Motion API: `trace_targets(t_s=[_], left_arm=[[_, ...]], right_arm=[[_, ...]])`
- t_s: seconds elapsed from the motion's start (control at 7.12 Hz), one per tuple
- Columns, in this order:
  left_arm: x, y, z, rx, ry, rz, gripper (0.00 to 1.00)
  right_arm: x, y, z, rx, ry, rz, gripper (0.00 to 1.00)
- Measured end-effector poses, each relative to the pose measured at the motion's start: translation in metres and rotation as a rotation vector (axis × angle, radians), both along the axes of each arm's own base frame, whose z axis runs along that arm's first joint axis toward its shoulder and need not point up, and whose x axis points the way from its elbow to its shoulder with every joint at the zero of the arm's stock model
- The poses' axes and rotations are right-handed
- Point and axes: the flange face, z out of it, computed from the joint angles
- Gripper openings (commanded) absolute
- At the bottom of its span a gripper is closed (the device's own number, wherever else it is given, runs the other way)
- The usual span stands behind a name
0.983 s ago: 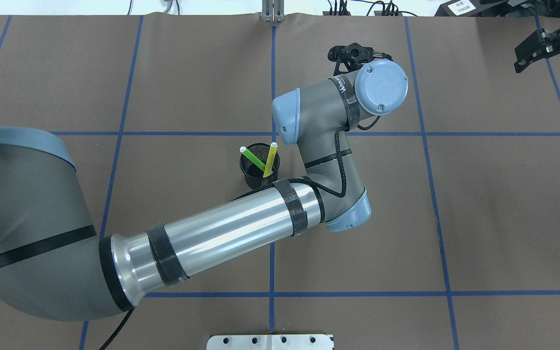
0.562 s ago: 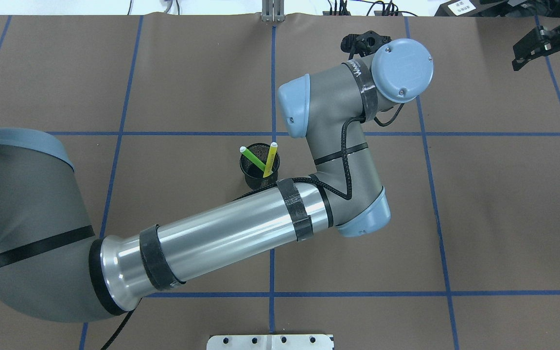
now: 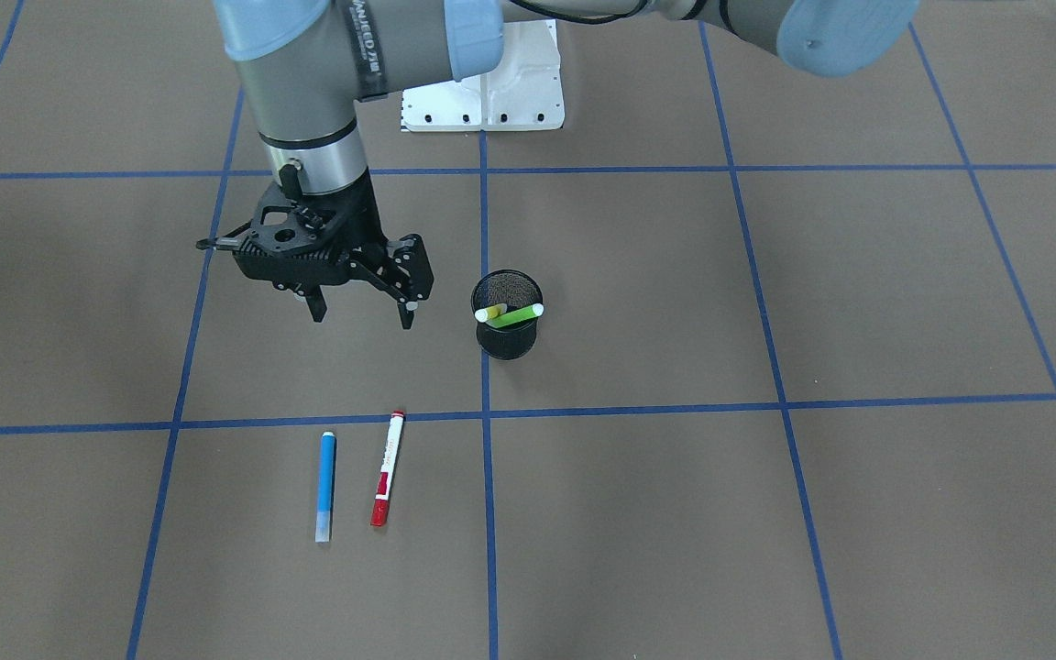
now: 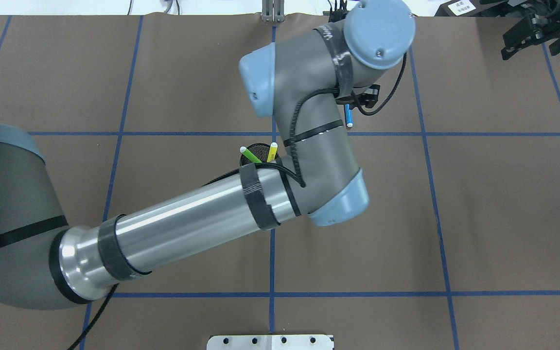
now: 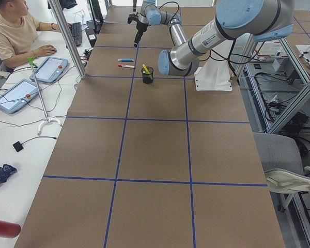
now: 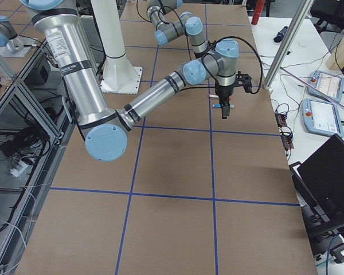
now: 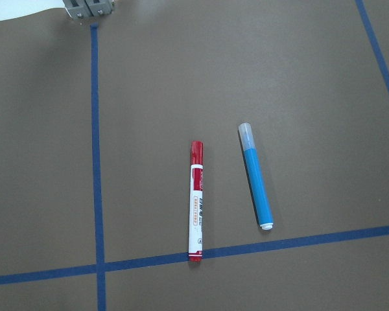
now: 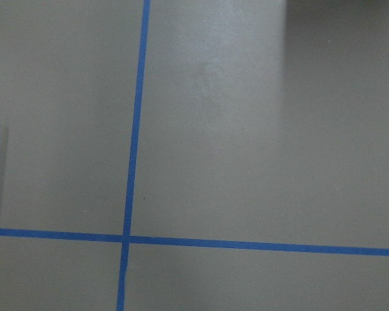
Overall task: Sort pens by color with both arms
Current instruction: 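Open the left gripper and raise it away from the markers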
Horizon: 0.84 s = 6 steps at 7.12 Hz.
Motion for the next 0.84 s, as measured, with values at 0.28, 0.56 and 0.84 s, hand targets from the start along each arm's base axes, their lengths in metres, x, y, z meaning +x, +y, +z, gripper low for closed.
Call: trace_targets(t_s=[0.28, 0.56, 0.84], left_arm=[[-0.059, -0.011, 0.035, 0.053, -0.024, 0.069, 1.0], [-0.11, -0.011, 0.071, 0.113, -0.074, 0.133, 1.0], [-0.154, -0.008, 0.114, 0.19, -0.12, 0.186, 1.0]], right_arm=[[-0.026, 0.002, -0.024, 0.1, -0.046, -0.031, 1.0], [-0.059, 0.011, -0.042, 0.098, -0.085, -0.031, 0.98], [-0.103, 0.025, -0.077, 0.049, -0.134, 0.008, 0.98]])
